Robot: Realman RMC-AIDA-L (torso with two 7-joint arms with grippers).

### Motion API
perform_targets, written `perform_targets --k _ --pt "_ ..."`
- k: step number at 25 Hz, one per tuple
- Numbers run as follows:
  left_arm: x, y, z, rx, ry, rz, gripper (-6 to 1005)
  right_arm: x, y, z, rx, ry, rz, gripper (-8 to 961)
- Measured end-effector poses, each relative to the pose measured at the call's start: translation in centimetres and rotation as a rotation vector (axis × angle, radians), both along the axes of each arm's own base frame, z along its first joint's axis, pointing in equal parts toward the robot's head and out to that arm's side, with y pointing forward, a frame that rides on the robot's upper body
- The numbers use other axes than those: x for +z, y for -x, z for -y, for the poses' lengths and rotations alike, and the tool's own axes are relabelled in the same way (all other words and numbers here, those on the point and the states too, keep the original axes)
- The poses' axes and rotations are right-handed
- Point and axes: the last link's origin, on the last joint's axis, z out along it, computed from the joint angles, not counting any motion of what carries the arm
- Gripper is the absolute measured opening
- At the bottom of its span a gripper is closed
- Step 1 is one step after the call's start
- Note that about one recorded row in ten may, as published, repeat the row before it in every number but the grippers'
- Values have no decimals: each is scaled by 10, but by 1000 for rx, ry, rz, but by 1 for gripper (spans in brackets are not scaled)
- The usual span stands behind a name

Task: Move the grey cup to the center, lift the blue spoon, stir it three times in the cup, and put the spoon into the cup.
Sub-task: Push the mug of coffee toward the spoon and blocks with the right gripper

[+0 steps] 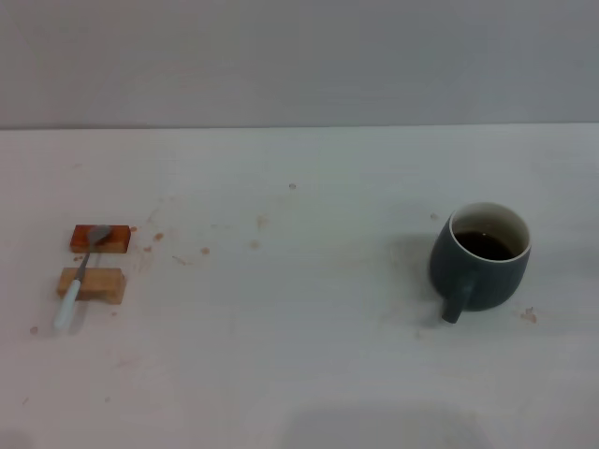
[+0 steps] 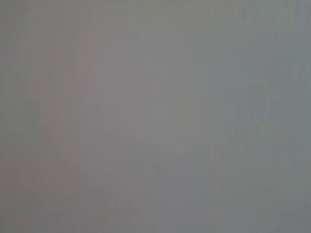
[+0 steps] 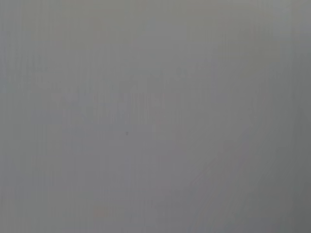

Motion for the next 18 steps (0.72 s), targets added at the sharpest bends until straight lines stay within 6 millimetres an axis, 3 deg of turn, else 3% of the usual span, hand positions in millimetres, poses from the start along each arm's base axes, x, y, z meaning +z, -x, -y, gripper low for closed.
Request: perform_targets --k 9,18 --pt "-1 1 0 4 10 3 855 -5 1 0 -1 8 -6 342" --pt "-8 0 0 1 44 -4 855 -31 2 11 -3 40 -12 312"
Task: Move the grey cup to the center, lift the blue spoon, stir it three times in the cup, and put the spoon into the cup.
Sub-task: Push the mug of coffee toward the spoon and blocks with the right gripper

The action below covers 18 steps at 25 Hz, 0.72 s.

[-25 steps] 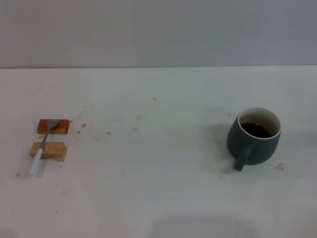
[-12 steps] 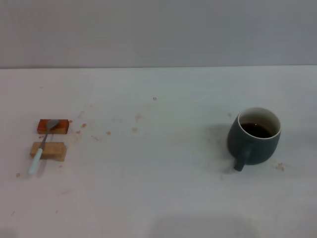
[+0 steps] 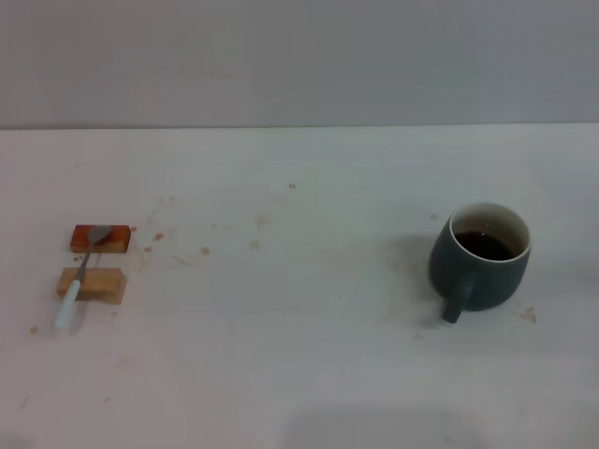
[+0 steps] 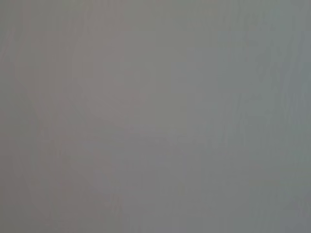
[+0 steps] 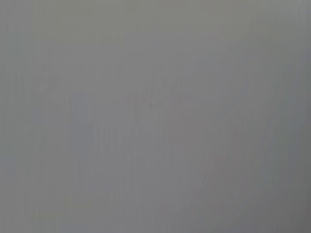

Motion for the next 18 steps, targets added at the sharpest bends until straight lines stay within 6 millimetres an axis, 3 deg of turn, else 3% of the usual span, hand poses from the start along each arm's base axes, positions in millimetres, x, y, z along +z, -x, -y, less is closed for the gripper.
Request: perform_targets --k 7,12,18 --pt "-1 2 2 5 3 8 854 -20 -3 12 -10 39 -11 289" --pt "-1 2 2 4 2 8 855 -49 5 14 12 131 -13 91" --pt "-1 0 0 -1 0 6 855 -75 13 14 93 226 -122 6"
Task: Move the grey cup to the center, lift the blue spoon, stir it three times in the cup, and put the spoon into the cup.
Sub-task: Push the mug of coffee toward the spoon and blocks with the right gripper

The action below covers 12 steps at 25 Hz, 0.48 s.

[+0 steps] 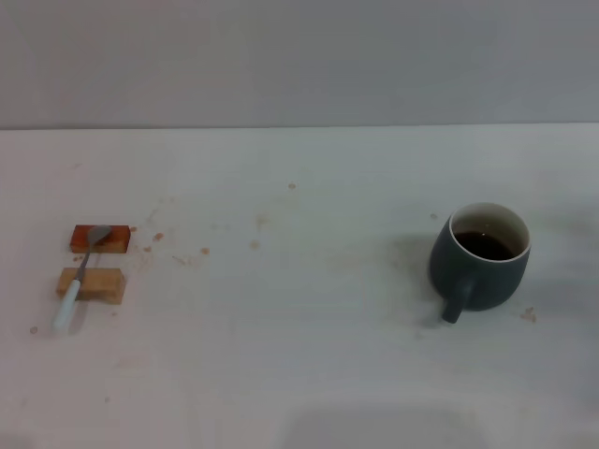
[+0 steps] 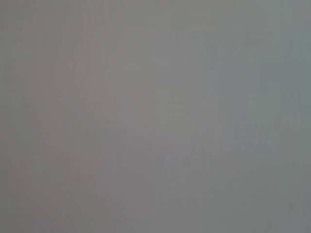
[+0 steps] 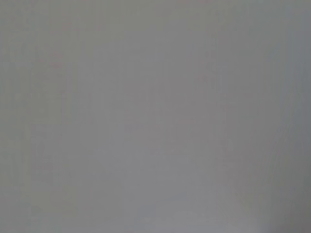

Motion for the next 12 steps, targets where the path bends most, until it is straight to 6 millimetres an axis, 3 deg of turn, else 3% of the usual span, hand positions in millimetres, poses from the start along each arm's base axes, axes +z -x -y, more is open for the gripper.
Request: perform_targets --k 12 --pt "1 -2 -3 -8 -2 -2 855 -41 19 9 121 219 -29 8"
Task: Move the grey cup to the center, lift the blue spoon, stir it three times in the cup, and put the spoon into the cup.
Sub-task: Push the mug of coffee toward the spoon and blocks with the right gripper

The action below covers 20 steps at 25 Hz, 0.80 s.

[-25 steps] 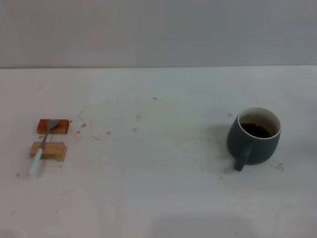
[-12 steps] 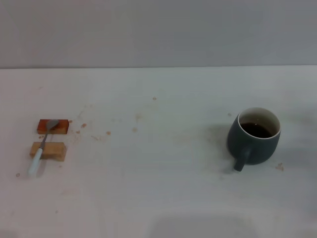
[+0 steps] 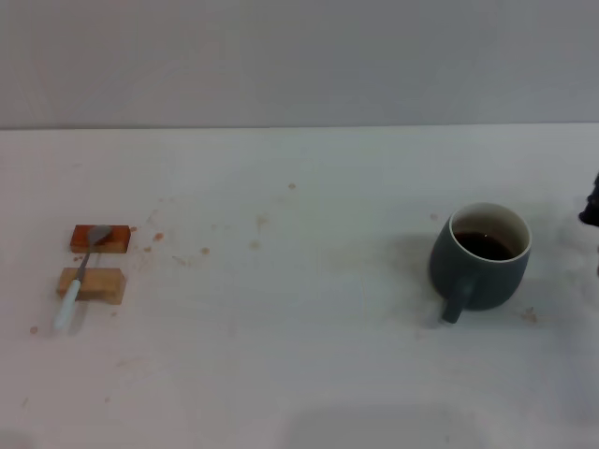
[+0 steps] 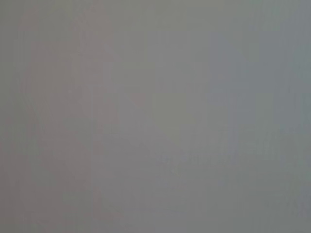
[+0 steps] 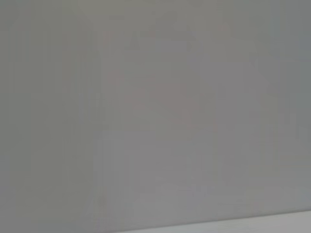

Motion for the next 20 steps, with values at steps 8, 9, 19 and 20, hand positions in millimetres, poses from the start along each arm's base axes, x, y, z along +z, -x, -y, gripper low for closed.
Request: perform_targets --k 8,9,19,20 --pt "1 -2 -2 -5 -2 -1 854 -26 15 8 43 91 -26 9" --pt "1 -2 -2 -6 -2 -1 854 -28 16 8 48 97 -26 9" --pt "3 -4 -5 -10 -10 0 854 -44 29 8 80 175 -23 9" --pt "3 -4 -5 -10 -10 0 854 -44 29 8 80 175 -23 9"
